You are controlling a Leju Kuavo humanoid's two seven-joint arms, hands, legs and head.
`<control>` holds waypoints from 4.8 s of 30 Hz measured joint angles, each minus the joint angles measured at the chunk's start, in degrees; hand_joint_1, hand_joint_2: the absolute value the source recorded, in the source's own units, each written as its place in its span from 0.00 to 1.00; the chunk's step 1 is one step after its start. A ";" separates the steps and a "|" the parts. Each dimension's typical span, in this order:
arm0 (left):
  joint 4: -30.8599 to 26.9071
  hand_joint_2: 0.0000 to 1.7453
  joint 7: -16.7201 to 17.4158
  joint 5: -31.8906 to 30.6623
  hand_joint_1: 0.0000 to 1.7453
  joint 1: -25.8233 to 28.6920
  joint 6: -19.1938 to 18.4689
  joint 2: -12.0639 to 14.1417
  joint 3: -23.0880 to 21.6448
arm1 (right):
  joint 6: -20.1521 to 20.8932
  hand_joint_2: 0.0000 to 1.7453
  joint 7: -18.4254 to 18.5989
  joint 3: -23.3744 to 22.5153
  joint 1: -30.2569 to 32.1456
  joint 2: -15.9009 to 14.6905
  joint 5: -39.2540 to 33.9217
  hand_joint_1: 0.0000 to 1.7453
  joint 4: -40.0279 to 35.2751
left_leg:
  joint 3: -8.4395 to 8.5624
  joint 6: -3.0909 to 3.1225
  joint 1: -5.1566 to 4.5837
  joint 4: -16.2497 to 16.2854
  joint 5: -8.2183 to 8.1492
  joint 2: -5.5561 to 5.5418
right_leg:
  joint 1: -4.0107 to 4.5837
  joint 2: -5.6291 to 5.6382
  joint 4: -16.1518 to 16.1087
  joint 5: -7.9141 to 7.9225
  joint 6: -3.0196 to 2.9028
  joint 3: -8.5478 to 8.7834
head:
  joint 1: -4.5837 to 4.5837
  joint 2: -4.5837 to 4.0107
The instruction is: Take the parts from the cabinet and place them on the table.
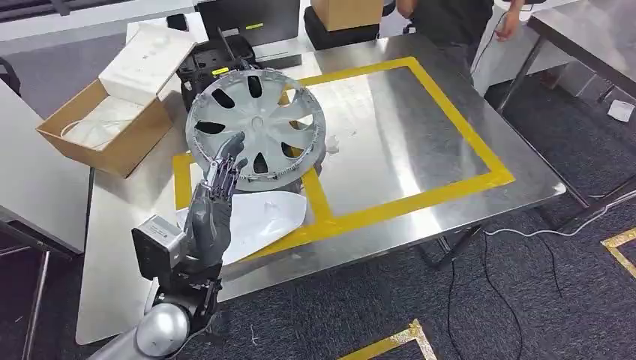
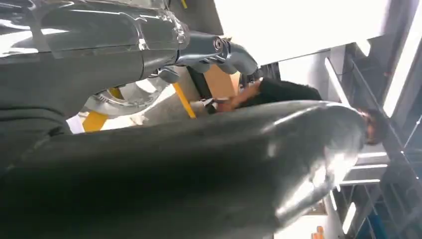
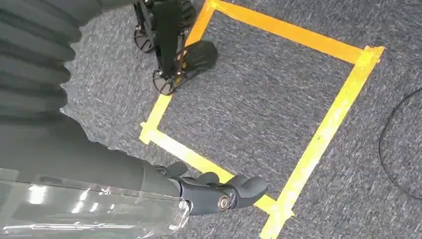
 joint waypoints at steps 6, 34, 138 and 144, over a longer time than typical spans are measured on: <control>0.00 0.00 0.00 0.00 0.00 0.00 0.00 0.00 0.00 | 0.15 0.00 -0.81 0.00 0.01 0.00 0.18 0.00 0.00 | -0.04 -0.02 -0.21 -0.02 -0.03 -0.04 | -0.24 0.00 -0.12 -0.04 0.01 0.05 | 0.00 0.00; -0.20 0.00 -0.17 -0.46 0.00 -0.07 0.13 -0.07 0.02 | 1.75 0.00 -3.39 0.02 0.08 -0.11 -0.07 0.00 0.00 | 2.15 2.23 -0.18 -3.51 1.43 0.13 | -0.86 -0.04 0.65 -1.34 1.90 0.12 | 0.18 0.00; 0.79 0.00 -2.14 -0.87 0.00 1.11 0.70 -0.90 -0.22 | 6.08 0.00 -4.96 -4.66 0.49 -1.16 -4.66 0.00 0.22 | -0.68 -0.05 1.23 2.69 -1.58 -2.76 | -1.97 7.07 1.50 0.59 2.24 -2.44 | -1.07 0.00; 0.79 0.00 -2.14 -0.87 0.00 1.15 0.70 -0.87 -0.24 | 6.25 0.00 -4.96 -4.68 0.26 -0.79 -4.66 0.00 0.22 | -0.59 1.28 -0.20 2.68 -1.92 2.20 | -1.46 0.01 19.51 -7.11 2.11 -11.46 | -0.39 0.00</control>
